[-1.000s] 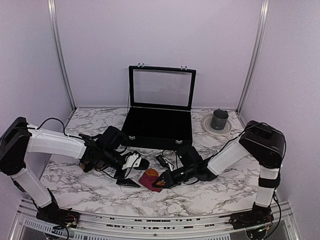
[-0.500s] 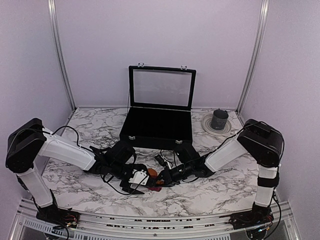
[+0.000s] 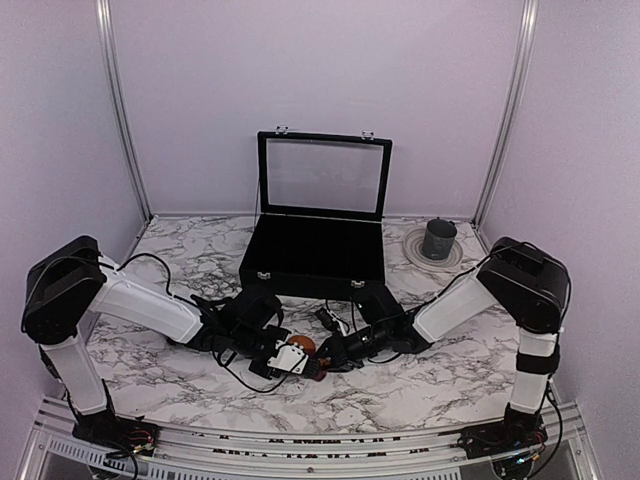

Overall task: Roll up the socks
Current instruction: Roll the sock at the center of the board.

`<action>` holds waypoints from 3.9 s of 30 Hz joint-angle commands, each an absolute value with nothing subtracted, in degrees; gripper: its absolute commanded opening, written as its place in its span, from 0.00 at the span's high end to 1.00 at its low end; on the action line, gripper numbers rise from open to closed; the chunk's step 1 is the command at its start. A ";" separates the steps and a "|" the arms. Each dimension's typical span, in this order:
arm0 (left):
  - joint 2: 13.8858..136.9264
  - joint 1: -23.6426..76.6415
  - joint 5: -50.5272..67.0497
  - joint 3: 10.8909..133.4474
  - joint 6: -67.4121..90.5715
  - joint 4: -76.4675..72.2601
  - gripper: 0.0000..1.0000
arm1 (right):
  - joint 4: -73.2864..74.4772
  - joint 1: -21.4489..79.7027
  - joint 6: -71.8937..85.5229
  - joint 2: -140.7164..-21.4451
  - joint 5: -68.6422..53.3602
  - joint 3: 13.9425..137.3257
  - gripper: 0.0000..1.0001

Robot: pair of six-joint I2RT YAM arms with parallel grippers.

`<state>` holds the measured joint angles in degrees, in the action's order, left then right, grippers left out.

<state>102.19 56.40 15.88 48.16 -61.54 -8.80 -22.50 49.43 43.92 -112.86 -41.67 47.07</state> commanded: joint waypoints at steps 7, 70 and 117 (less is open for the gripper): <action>103.83 52.46 22.59 56.58 -50.71 8.19 0.99 | -17.65 50.39 31.19 -96.30 -15.13 34.92 0.55; 89.99 43.70 48.44 75.28 -39.23 42.15 0.77 | -25.76 65.57 15.58 -90.75 -11.98 48.51 1.00; 74.71 47.17 25.54 63.11 -51.85 38.88 0.33 | -36.14 64.06 28.57 -93.79 -24.90 50.38 1.00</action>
